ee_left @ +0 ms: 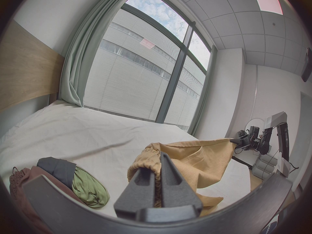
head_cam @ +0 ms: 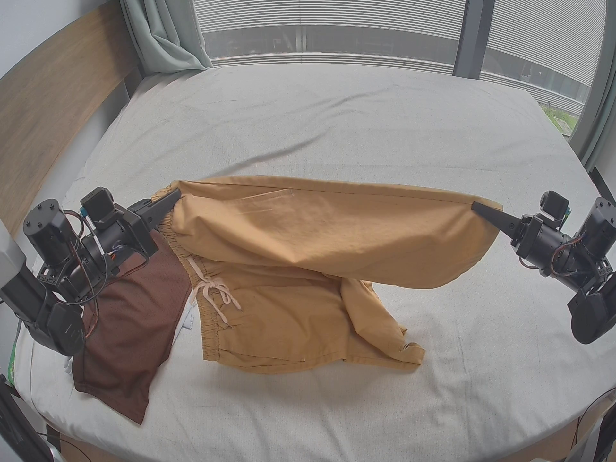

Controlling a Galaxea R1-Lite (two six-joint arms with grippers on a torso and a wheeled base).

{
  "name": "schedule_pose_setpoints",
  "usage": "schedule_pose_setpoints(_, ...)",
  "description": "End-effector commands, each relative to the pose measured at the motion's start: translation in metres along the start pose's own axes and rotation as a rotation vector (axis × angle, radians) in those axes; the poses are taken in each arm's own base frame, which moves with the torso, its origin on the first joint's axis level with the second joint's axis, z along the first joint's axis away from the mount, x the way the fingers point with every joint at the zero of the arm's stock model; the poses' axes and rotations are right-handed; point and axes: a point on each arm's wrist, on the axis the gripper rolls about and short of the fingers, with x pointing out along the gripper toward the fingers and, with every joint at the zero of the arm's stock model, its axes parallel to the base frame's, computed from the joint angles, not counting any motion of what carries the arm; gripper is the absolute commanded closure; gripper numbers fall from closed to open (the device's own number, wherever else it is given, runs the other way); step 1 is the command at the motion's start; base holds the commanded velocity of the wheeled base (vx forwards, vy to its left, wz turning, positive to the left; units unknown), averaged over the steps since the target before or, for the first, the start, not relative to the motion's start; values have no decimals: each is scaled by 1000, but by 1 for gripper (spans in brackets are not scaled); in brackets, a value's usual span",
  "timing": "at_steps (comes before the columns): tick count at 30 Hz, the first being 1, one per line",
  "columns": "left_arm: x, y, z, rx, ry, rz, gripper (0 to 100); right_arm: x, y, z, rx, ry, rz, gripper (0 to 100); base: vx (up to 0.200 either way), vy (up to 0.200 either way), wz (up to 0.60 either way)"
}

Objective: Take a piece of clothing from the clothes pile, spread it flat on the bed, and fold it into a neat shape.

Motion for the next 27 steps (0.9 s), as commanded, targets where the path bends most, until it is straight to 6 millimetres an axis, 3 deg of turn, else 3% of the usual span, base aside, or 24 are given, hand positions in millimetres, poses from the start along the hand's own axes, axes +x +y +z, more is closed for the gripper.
schedule_pose_setpoints(1, 0, 4, 3, 7, -11, 9, 100, 0, -1, 0, 1, -2, -6, 100, 0, 0, 0)
schedule_pose_setpoints(12, 1, 5, 3, 6, -13, 11, 100, 4, -2, -1, 1, -5, -7, 100, 0, 0, 0)
schedule_pose_setpoints(17, 1, 5, -3, -5, 4, 13, 100, 16, 1, 0, -8, -26, 1, 100, 0, 0, 0)
schedule_pose_setpoints(19, 2, 8, -4, -12, 5, 20, 100, 24, -11, -1, -11, -41, -22, 100, 0, 0, 0)
schedule_pose_setpoints(27, 11, 14, -8, -19, -4, 32, 100, 33, -22, 1, 1, -52, -25, 100, 0, 0, 0)
